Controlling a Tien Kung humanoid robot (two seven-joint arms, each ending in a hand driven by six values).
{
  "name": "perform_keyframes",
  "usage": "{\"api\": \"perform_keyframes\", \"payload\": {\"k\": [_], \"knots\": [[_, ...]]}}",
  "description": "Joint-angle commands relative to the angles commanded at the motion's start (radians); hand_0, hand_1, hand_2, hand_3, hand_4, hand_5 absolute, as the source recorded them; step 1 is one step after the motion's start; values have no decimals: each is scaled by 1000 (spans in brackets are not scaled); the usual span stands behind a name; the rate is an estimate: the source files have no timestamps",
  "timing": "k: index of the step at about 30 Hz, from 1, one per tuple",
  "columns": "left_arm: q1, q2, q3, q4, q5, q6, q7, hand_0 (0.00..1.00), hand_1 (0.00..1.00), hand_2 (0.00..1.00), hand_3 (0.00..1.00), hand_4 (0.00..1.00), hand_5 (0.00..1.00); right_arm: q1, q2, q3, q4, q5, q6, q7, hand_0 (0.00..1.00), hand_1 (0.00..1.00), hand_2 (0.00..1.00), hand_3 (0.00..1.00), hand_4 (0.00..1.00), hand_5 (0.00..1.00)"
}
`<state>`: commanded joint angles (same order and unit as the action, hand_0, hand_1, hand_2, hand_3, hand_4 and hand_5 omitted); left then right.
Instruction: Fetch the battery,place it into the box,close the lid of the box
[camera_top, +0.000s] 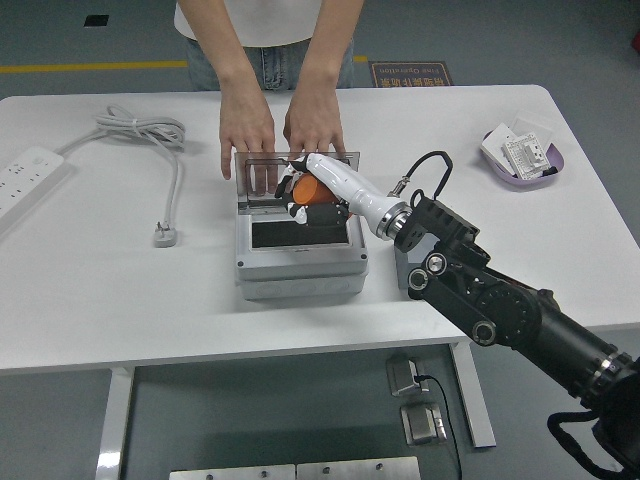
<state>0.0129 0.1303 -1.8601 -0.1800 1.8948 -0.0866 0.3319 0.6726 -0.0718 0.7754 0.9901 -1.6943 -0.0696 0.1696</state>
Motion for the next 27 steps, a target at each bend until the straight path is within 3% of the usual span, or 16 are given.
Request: {"api": "perform_keyframes", "payload": {"k": [1, 6, 7, 12, 13, 18, 19, 24, 25, 27], "knots": [[0, 0, 0, 0, 0, 0, 0, 598, 630, 623, 650, 719, 244, 2, 0, -1, -3, -8, 0, 2, 289, 252, 285, 268, 2, 2], [-3, 1, 2, 0, 0, 0, 0, 598, 630, 623, 650, 719, 244, 9, 2, -5, -16, -49, 4, 6, 289, 252, 285, 268, 2, 2], [-3, 1, 2, 0, 0, 0, 0, 598, 630, 623, 649, 719, 243, 10, 2, -6, -17, -57, 5, 6, 338, 299, 369, 406, 102, 2], [-4, 0, 1, 0, 3, 0, 1, 598, 630, 623, 649, 719, 243, 11, 6, -11, -22, -87, 7, 5, 338, 299, 369, 406, 102, 2], [-4, 0, 1, 0, 4, 0, 1, 598, 630, 622, 649, 718, 244, 11, 7, -12, -24, -91, 8, 4, 341, 372, 488, 639, 468, 100], [-4, 1, 0, 0, 5, 0, 1, 598, 630, 622, 649, 718, 244, 9, 10, -13, -30, -100, 13, 2, 341, 372, 488, 639, 468, 100], [-3, 1, 0, 0, 6, 1, 1, 598, 630, 623, 649, 719, 243, 7, 12, -13, -32, -100, 14, 2, 380, 418, 523, 672, 792, 312], [-4, 0, 1, 0, 7, 1, 1, 598, 630, 623, 649, 719, 243, 3, 17, -13, -37, -98, 14, 0, 380, 418, 523, 672, 792, 312], [-4, 0, 1, 0, 7, 1, 1, 599, 630, 623, 650, 719, 244, 3, 18, -14, -38, -97, 13, 0, 419, 456, 550, 709, 908, 418], [-5, -1, 1, 0, 8, 2, 1, 599, 630, 623, 650, 719, 244, 2, 19, -15, -39, -96, 12, -1, 419, 456, 550, 709, 908, 418]]}}
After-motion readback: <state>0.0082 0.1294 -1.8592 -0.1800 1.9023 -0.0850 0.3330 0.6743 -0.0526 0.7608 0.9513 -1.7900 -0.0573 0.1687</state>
